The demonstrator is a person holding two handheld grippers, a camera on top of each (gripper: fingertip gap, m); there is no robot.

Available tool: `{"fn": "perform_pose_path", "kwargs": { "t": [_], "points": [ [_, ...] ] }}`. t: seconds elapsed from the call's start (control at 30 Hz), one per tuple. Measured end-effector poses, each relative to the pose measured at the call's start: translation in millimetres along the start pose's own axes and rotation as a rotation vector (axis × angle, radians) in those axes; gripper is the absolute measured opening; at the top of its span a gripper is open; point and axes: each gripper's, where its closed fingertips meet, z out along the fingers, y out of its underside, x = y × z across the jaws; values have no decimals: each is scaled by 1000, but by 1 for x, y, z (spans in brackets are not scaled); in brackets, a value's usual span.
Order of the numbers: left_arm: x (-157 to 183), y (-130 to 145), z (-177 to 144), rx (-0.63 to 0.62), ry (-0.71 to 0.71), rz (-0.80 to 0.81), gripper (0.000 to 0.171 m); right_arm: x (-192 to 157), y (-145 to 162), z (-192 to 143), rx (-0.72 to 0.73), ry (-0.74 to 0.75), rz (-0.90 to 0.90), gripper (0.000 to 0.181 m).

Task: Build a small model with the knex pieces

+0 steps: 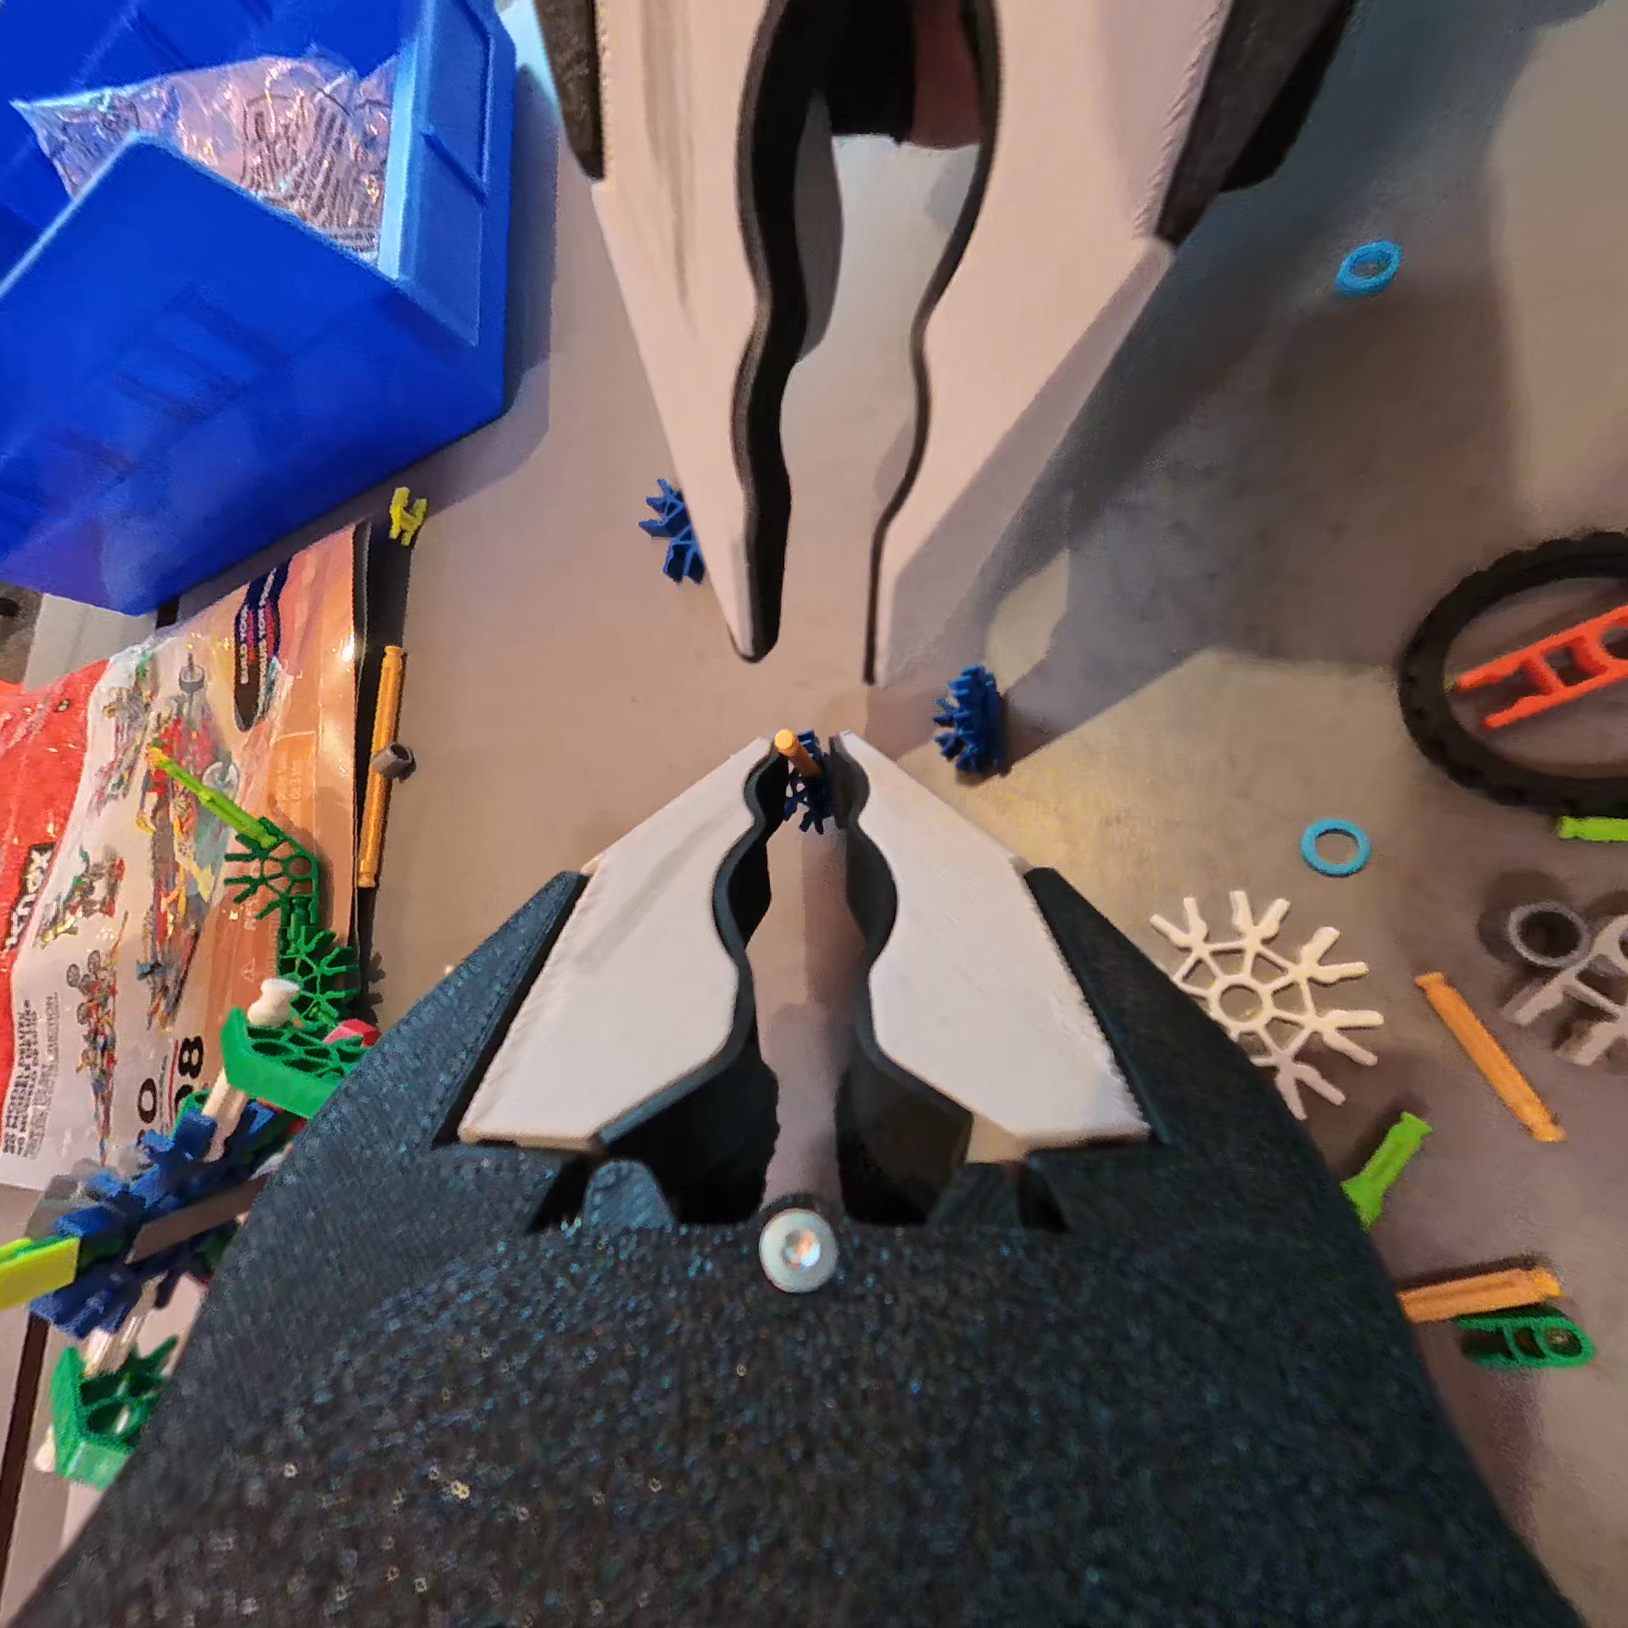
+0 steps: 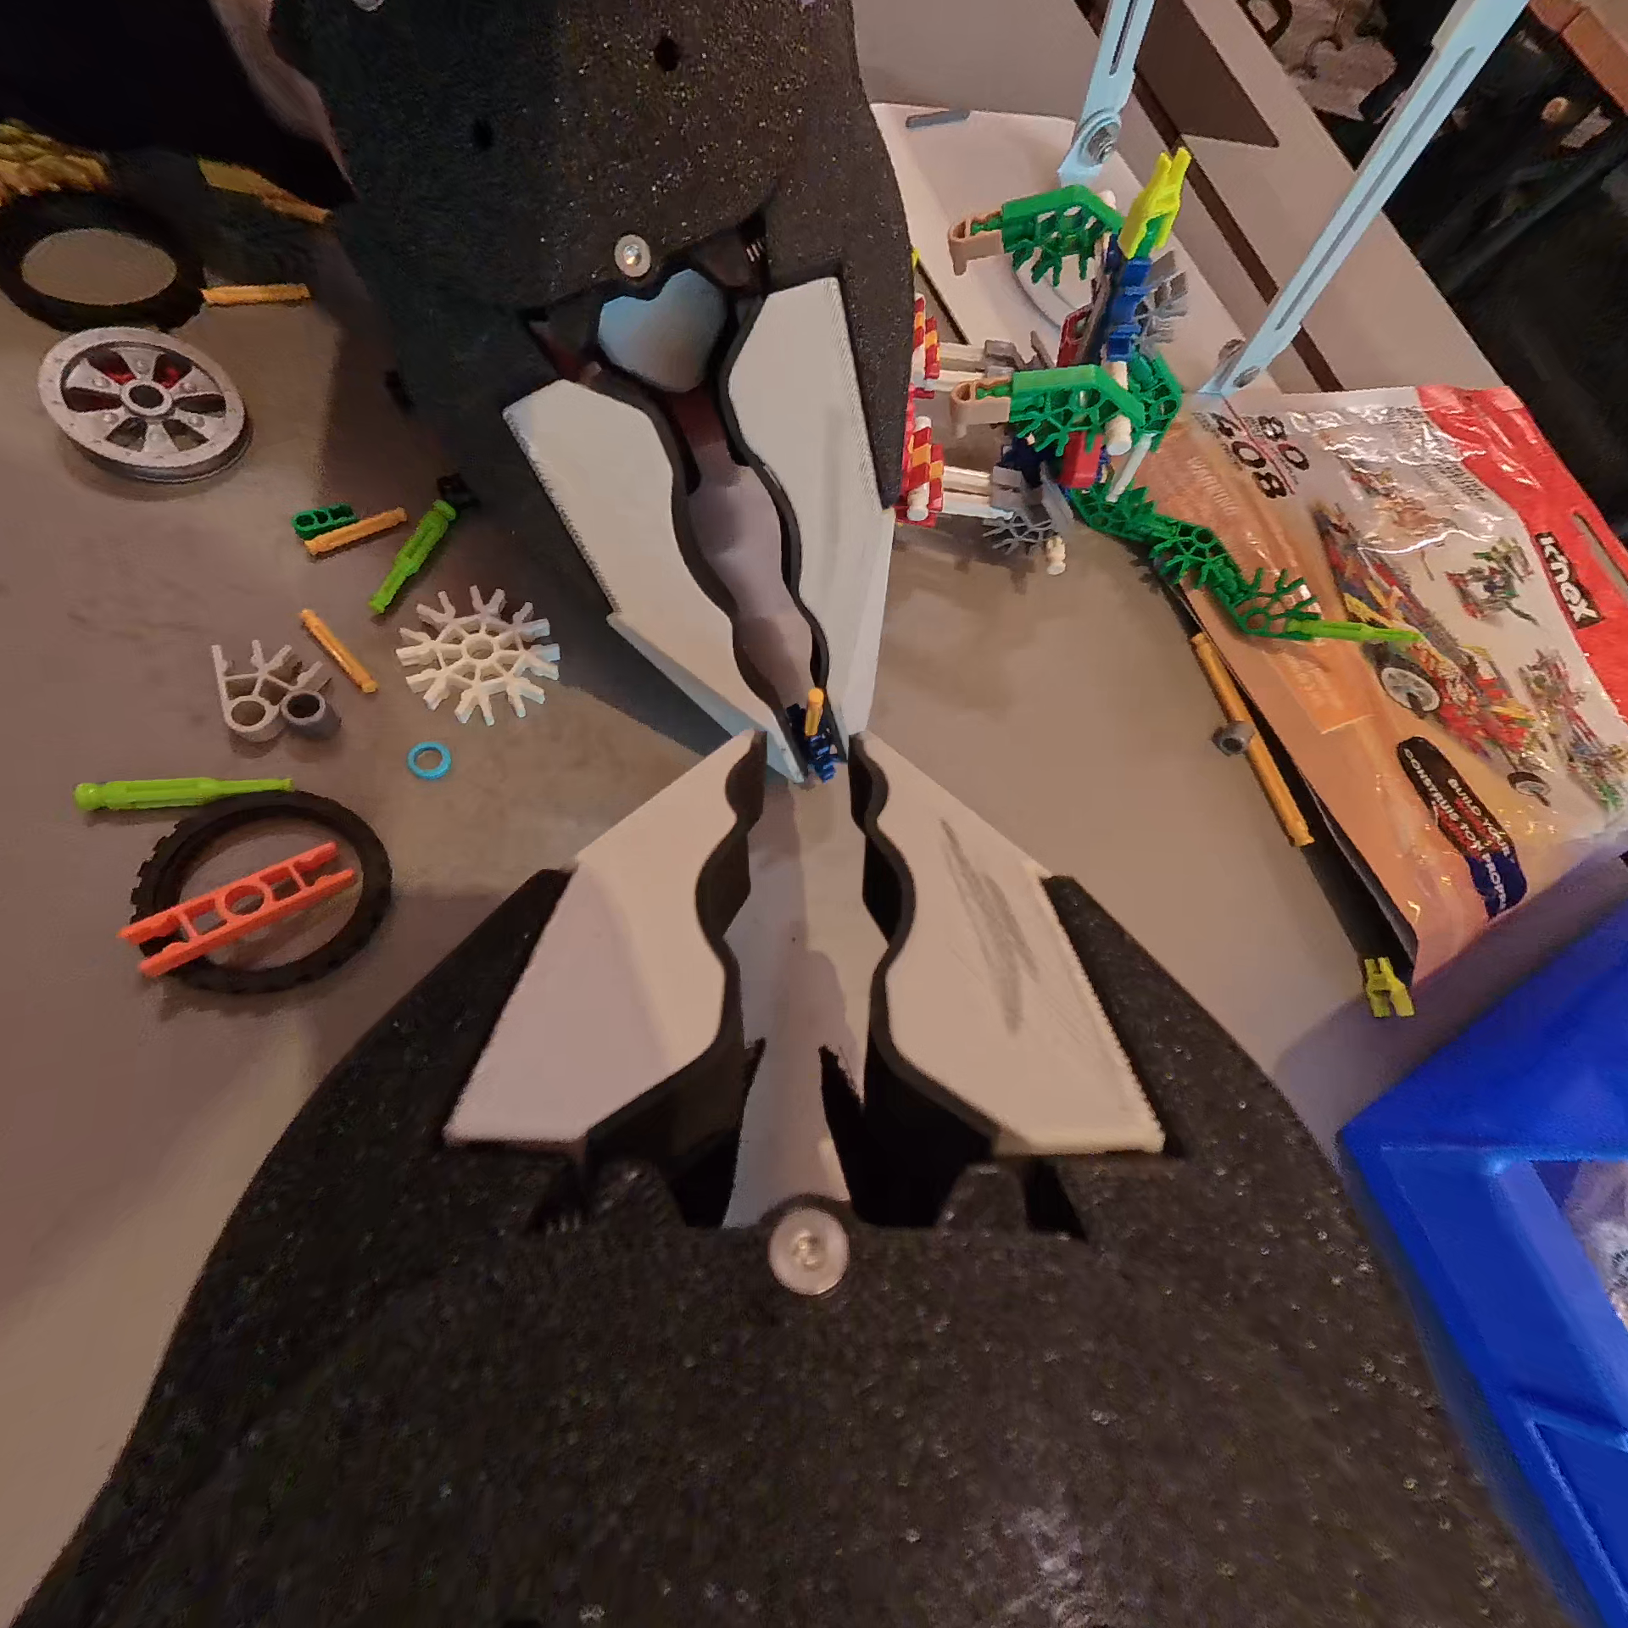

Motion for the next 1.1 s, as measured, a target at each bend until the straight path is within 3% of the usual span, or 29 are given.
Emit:
{"fn": "perform_pose_path", "kwargs": {
  "t": [0.6, 0.77, 1.1],
  "points": [
    [5, -4, 3, -26, -5, 25, 7, -4, -2, 6, 8, -15, -6, 10],
    [5, -5, 4, -30, -18, 53, 7, -5, -4, 8, 23, -20, -1, 0],
    [2, -10, 1, -3, -36, 52, 6, -3, -5, 5, 44, -39, 28, 0]
  ]
}}
